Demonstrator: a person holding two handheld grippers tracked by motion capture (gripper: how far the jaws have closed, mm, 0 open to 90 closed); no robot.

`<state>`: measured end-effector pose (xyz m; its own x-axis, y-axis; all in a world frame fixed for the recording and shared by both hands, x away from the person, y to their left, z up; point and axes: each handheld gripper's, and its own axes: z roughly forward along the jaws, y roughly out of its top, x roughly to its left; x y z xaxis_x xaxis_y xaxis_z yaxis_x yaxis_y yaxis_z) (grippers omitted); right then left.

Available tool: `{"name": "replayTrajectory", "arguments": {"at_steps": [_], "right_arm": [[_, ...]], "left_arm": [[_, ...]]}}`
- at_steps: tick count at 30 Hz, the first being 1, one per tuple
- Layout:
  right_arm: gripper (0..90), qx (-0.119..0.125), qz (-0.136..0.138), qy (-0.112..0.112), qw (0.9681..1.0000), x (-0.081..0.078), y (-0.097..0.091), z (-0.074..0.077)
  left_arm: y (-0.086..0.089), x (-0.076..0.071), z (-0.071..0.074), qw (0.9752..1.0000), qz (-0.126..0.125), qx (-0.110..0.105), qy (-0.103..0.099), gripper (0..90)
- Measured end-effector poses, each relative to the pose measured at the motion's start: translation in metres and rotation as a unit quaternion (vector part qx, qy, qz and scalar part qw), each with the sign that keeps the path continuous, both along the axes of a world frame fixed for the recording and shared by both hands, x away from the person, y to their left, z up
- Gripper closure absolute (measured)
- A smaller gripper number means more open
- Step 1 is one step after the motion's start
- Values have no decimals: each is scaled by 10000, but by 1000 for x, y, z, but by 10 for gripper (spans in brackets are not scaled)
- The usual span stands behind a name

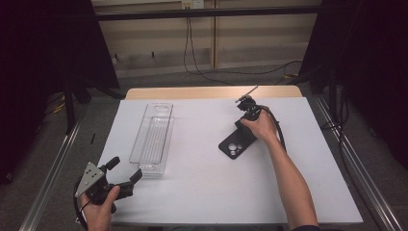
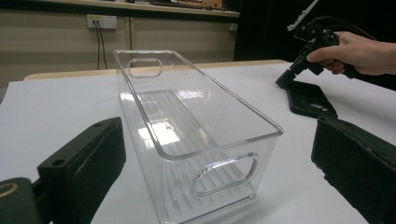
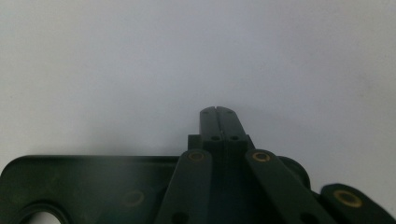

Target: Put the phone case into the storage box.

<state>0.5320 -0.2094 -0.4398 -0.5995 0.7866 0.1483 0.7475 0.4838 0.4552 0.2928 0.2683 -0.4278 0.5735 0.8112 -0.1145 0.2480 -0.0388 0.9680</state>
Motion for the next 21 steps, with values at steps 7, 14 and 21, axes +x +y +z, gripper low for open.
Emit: {"name": "replayTrajectory", "arguments": {"at_steps": [7,14,21], "right_arm": [[900,-14,-29,-137,9999,-9,-3,-1],[900,-26,-7,-168,9999,-15,-7,-1],[900,-63,48,-196,9998,-22,-13,0]], "left_arm": [[1,0,0,10000,22,6,-11,32],[0,0,0,10000,15,7,-5,32],[0,0,0,10000,20,8,-11,32]]}}
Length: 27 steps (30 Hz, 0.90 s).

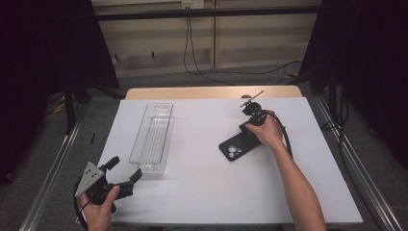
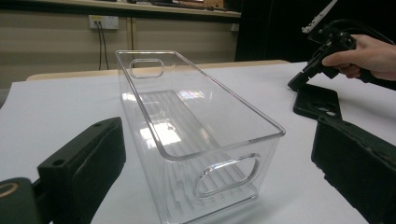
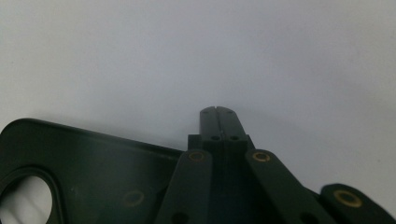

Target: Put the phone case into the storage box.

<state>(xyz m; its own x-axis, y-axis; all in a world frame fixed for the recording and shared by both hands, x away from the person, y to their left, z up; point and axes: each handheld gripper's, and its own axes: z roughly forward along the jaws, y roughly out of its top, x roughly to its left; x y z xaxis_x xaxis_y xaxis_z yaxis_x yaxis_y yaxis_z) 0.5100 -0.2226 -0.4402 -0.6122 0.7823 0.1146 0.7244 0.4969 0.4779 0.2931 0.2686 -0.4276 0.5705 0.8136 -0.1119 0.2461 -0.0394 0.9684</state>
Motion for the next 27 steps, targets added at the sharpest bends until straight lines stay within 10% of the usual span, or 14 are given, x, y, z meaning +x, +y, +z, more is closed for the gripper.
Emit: {"name": "replayTrajectory", "arguments": {"at_steps": [27], "right_arm": [[900,35,-107,-178,9998,-30,-27,-1]], "left_arm": [[-2,0,-1,10000,9,40,3,32]]}}
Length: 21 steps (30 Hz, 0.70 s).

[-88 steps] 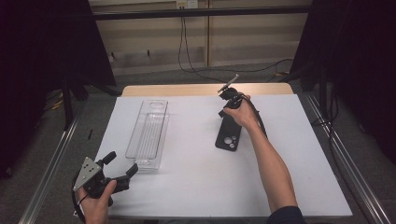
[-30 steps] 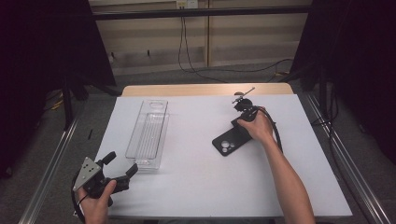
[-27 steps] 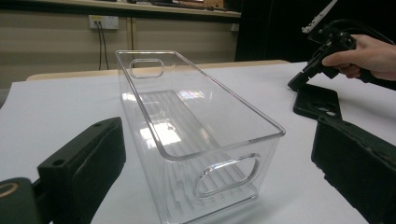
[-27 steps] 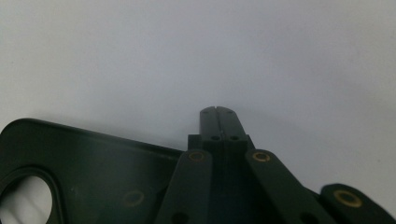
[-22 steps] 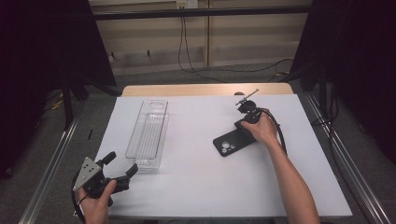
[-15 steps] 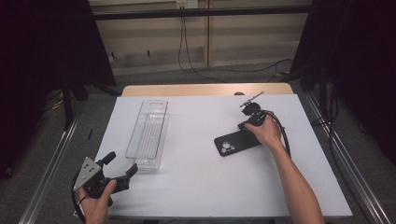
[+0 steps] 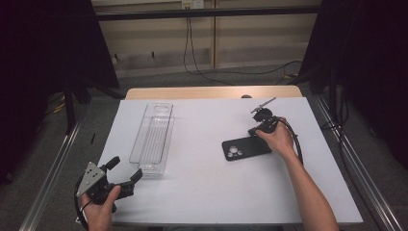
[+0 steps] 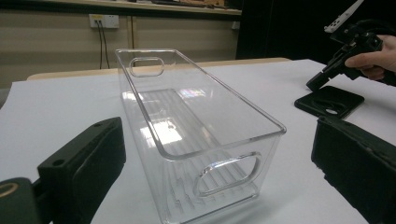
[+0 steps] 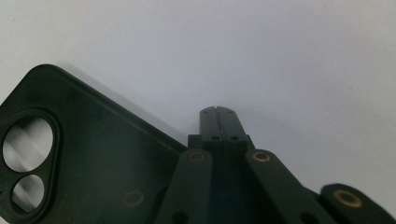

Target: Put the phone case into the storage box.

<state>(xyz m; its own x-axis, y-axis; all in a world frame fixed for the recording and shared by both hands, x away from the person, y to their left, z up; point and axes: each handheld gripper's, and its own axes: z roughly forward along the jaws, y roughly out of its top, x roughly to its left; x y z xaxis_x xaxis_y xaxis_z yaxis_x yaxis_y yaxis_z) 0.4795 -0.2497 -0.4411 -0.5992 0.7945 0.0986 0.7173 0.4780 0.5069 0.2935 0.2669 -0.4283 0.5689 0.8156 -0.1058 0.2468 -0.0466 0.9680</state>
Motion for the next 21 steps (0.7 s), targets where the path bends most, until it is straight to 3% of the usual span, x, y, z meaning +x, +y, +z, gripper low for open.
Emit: {"name": "replayTrajectory", "arguments": {"at_steps": [21], "right_arm": [[900,170,-33,-112,9998,-20,-16,-2]], "left_arm": [[-1,1,0,10000,-14,38,0,32]]}}
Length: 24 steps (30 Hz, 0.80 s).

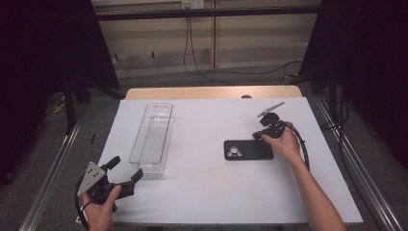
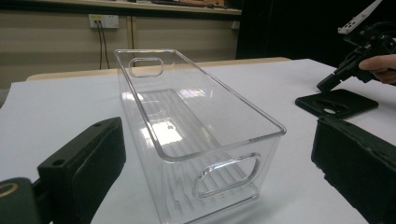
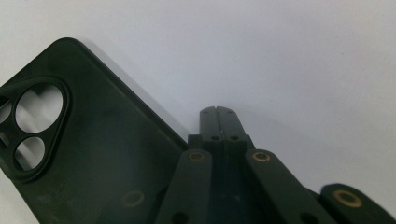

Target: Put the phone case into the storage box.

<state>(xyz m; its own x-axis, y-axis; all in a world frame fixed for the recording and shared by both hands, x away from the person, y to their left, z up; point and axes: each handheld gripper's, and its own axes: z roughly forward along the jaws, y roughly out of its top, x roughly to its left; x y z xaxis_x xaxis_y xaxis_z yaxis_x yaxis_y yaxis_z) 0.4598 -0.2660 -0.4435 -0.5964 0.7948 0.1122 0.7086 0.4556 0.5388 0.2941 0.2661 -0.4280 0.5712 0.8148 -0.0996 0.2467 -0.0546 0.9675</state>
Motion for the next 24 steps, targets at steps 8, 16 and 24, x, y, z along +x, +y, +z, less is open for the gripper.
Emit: {"name": "replayTrajectory", "arguments": {"at_steps": [8,16,24], "right_arm": [[900,57,-9,-1,10000,-9,-6,0],[900,111,-4,-45,9999,-18,-11,-1],[900,131,3,-85,9999,-24,-12,-2]], "left_arm": [[-1,1,0,10000,4,-9,-2,32],[-2,1,0,10000,20,-21,-5,32],[-1,2,0,10000,15,11,-15,32]]}}
